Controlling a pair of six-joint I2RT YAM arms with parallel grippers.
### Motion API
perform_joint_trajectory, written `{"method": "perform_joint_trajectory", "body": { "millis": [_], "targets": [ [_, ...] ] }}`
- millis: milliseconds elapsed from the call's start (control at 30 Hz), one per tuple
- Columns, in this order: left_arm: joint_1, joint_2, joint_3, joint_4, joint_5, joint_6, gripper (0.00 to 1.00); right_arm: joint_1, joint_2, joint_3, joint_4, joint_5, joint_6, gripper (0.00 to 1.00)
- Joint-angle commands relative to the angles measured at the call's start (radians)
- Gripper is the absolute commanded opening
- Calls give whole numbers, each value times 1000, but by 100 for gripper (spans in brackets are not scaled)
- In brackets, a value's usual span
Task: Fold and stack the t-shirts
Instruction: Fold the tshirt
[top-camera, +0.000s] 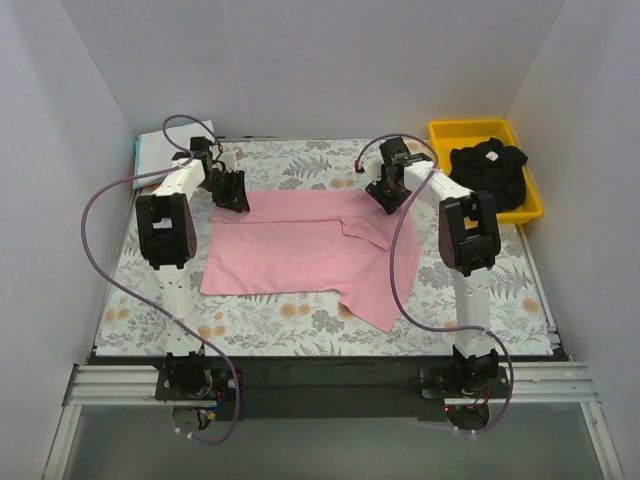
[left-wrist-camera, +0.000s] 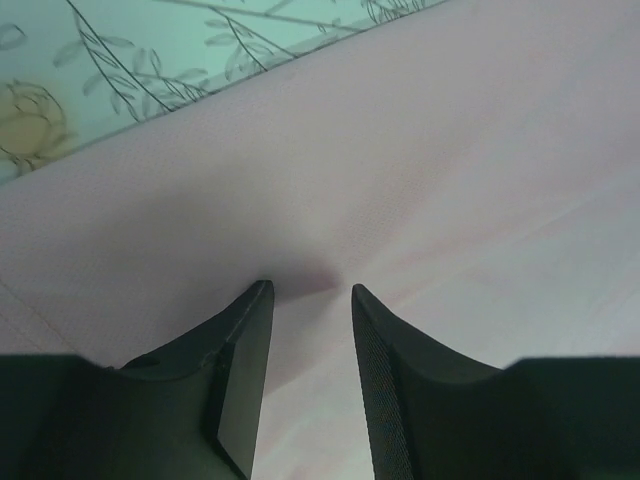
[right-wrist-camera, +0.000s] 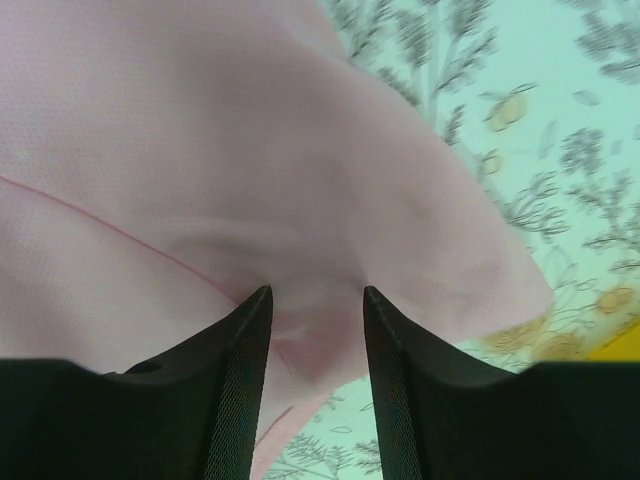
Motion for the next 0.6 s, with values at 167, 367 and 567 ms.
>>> {"method": "perform_joint_trajectory", "body": {
  "millis": [167, 367, 567],
  "targets": [
    [21, -95, 161, -151, 161, 6, 45, -27, -158, 139, -61, -209, -90, 68],
    [73, -379, -94, -268, 305, 196, 51, 21, -480, -181, -221, -354, -239, 66],
    [120, -649, -429, -309, 299, 386, 52, 155, -749, -532, -235, -298, -233, 62]
  ]
}}
